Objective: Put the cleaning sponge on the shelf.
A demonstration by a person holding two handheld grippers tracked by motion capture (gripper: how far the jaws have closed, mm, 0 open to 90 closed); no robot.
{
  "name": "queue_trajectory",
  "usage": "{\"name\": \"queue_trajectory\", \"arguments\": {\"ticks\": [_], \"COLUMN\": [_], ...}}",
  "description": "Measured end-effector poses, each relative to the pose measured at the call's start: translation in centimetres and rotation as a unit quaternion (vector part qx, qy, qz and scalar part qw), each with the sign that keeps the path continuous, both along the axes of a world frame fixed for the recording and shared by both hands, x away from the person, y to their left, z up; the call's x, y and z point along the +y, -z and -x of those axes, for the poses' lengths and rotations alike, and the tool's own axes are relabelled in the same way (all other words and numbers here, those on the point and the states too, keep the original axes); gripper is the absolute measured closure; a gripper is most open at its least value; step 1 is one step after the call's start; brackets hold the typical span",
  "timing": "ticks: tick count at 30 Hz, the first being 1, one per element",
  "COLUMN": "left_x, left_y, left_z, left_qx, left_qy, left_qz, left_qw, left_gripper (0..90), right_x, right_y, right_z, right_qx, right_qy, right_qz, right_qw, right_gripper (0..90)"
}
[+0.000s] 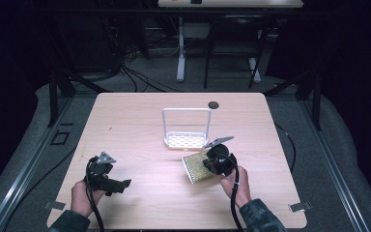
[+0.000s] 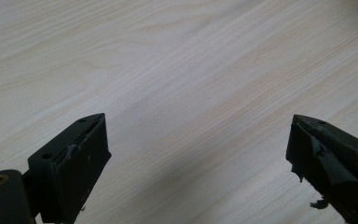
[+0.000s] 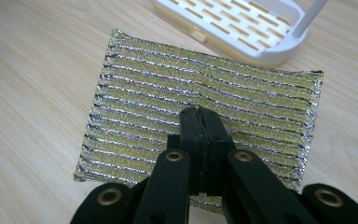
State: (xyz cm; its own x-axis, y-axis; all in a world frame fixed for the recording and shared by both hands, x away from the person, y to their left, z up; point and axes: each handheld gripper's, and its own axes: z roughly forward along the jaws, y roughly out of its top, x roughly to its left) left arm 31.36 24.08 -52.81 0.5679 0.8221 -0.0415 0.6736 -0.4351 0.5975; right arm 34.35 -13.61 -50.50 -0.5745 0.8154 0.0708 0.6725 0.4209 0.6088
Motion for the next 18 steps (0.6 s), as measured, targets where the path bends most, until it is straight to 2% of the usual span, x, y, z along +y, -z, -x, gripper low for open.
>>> {"name": "queue_trajectory", "arguments": {"ticks": [4,8,14,18], "left_x": [0.0,-0.3,-0.3,-0.4], "left_y": [0.0,0.2,0.1,0.0], "left_z": [0.0,0.0,0.1,0.1], "left_qx": [-0.001,-0.004,-0.006,-0.015], "left_qy": [-0.001,0.0,0.0,-0.001], "left_qz": [-0.001,-0.017,-0.013,-0.025], "left_qw": [1.0,0.9999,0.9999,0.9996], "left_gripper": [5.8,5.9,5.6,5.8], "right_x": [0.4,1.0,1.4,1.8], "right_y": [0.0,0.1,0.3,0.3], "right_z": [-0.3,-0.6,-0.9,-1.2], "right_qx": [0.0,0.001,0.0,-0.001], "right_qy": [0.001,0.005,0.005,0.012], "right_qz": [-0.005,-0.009,-0.004,-0.008], "right_qw": [1.0,0.9999,1.0,0.9999], "right_gripper": [90.0,90.0,90.0,90.0]}}
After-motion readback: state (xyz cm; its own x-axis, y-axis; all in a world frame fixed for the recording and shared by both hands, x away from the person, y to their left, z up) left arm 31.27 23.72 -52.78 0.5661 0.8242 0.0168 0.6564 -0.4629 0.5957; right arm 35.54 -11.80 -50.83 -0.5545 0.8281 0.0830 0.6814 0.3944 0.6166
